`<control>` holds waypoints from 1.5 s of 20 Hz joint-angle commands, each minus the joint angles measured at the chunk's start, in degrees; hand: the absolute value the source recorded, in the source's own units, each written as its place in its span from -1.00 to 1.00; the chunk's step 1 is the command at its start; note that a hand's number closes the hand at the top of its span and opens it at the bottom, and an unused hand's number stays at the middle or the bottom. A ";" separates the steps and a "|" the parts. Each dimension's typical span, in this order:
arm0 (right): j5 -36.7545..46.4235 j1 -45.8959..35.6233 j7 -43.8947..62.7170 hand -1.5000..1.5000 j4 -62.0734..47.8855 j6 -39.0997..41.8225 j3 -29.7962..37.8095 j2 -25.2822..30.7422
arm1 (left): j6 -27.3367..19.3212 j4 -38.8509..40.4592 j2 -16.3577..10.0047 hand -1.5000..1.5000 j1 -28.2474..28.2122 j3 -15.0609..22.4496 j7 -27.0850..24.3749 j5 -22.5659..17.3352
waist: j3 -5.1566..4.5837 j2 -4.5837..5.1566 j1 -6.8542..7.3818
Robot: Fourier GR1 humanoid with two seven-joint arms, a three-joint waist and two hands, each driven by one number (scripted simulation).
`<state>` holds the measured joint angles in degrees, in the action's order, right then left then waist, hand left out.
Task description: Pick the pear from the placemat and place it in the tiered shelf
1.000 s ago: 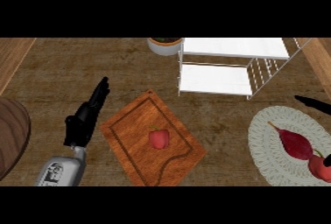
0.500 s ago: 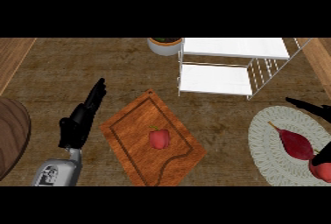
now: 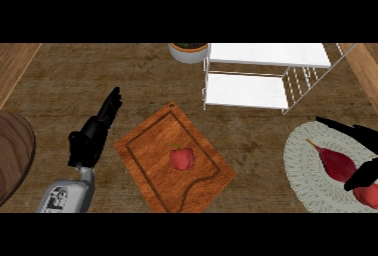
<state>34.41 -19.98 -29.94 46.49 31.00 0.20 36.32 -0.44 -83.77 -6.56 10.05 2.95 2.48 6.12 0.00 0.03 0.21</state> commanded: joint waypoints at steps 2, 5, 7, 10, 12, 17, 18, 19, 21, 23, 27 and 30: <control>3.65 -3.17 -5.24 -1.00 -7.29 -0.40 0.24 -0.30 | 0.13 2.44 1.22 0.00 1.83 -0.30 -0.64 0.93 | 0.02 0.06 0.09; 4.31 -0.06 -6.17 -1.00 -4.31 -0.07 0.12 0.69 | 0.85 2.13 0.63 0.00 2.36 -2.12 0.14 -0.13 | 0.01 0.02 -0.05; 6.07 0.64 -9.02 1.00 -5.00 -1.26 -2.28 0.32 | 0.91 0.20 0.68 0.00 1.03 -0.62 0.55 0.87 | 0.03 0.05 0.14; 9.01 -1.44 -11.98 1.00 -8.33 -6.78 -3.09 -0.43 | 0.56 5.36 1.57 0.00 2.70 -1.84 -1.90 0.55 | 0.04 0.16 0.22; 7.83 4.98 -11.08 1.00 0.96 -7.00 -2.65 0.70 | -1.08 -0.67 2.64 0.00 -0.47 0.77 1.44 2.75 | 0.00 -0.09 -0.24; 7.52 4.13 -7.95 1.00 2.10 -7.69 -0.39 -3.29 | -1.13 -0.49 3.38 0.00 -2.17 0.94 -0.46 3.67 | 0.00 -0.06 -0.18; 8.35 1.47 -13.87 1.00 -5.89 -9.75 0.81 -1.28 | 0.68 1.83 2.09 0.00 -0.51 -1.04 -2.03 1.91 | 0.02 0.04 0.01; 5.50 4.47 -7.22 1.00 4.55 -4.50 1.48 -1.93 | 0.08 -1.69 3.07 0.00 -1.38 0.54 0.41 2.65 | -0.02 -0.10 -0.29; 7.07 2.15 11.81 1.00 10.13 -12.34 -1.11 -16.00 | -0.05 0.64 2.44 0.00 -2.61 0.17 -2.43 2.73 | -0.26 -0.69 -0.97; 9.49 0.64 18.95 1.00 10.71 -17.46 -2.36 -21.97 | -0.22 1.30 2.56 0.00 -1.56 0.06 -1.08 2.78 | -0.54 -1.16 -0.97; 13.69 -1.26 31.15 1.00 13.95 -24.57 -4.93 -31.38 | -0.13 0.80 2.57 0.00 -1.08 0.60 -0.23 3.17 | -0.64 -1.85 -0.27; 10.90 -1.32 38.78 1.00 18.23 -32.50 -7.25 -35.86 | 0.60 0.53 2.55 0.00 -1.31 0.32 -0.58 2.22 | -0.21 -1.76 0.45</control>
<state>45.95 -20.31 -1.25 60.54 6.49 -4.47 7.19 -0.11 -83.05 -4.35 8.40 3.07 1.71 8.69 -0.59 -1.63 0.09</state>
